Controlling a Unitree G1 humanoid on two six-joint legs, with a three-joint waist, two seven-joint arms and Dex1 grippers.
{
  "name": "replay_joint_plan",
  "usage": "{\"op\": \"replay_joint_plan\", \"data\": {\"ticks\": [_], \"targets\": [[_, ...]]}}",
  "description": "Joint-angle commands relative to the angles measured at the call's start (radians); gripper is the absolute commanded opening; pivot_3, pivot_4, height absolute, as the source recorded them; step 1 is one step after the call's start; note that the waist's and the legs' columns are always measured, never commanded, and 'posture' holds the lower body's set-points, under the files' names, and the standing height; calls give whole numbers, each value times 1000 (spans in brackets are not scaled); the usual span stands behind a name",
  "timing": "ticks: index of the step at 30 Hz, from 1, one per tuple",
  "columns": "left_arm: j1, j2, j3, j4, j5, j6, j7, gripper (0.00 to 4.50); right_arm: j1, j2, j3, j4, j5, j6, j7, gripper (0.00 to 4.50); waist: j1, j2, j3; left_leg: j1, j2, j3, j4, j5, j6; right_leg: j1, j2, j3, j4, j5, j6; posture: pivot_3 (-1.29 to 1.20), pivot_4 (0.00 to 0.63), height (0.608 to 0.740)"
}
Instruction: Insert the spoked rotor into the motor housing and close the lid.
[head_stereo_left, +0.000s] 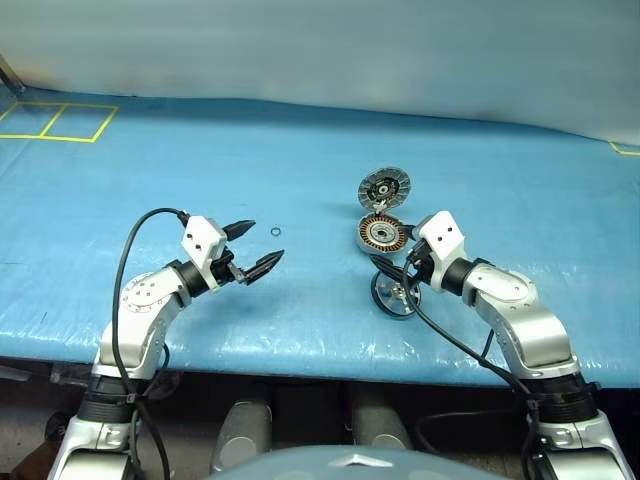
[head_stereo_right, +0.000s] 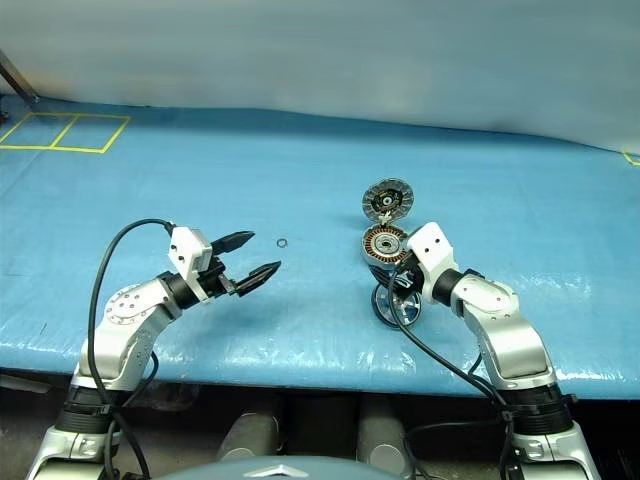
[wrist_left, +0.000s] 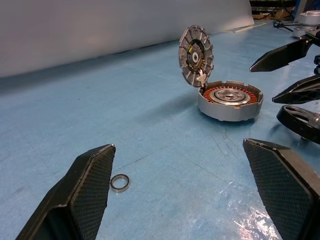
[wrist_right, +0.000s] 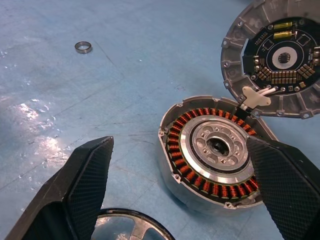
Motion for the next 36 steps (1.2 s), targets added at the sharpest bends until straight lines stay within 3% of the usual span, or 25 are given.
{"op": "replay_joint_plan", "data": {"ticks": [1, 7, 14, 23, 36], "targets": [[-1, -4, -3, -25, -1, -20, -9, 4500, -25, -13, 1, -53, -21, 3, -14, 4465, -1, 0, 0, 0, 0, 0, 0, 0, 0, 0, 0, 0, 0, 0, 0, 0, 150, 740], [-7, -18, -13, -16, 2, -19, -3, 4500, -51, -78, 19, -81, -37, 28, 37, 4465, 0, 0, 0, 0, 0, 0, 0, 0, 0, 0, 0, 0, 0, 0, 0, 0, 150, 740], [-22, -30, -29, 11, 15, -29, -3, 4500, -237, -194, 197, -23, -147, 13, 184, 4465, -6, 0, 0, 0, 0, 0, 0, 0, 0, 0, 0, 0, 0, 0, 0, 0, 150, 740], [-46, -76, -55, 54, 33, -56, -2, 4500, -555, -150, 460, 281, -348, 51, 325, 4465, -4, 0, 0, -1, 0, 0, 0, 0, 0, -1, 0, 0, 0, 0, 0, 0, 150, 740], [-8, -73, -39, 40, 36, -70, 7, 4500, -598, -148, 497, 357, -465, 34, 406, 4465, -6, 0, 0, -1, 0, 0, -1, 0, 0, -2, 0, 0, 0, 0, 0, 0, 150, 740]]}}
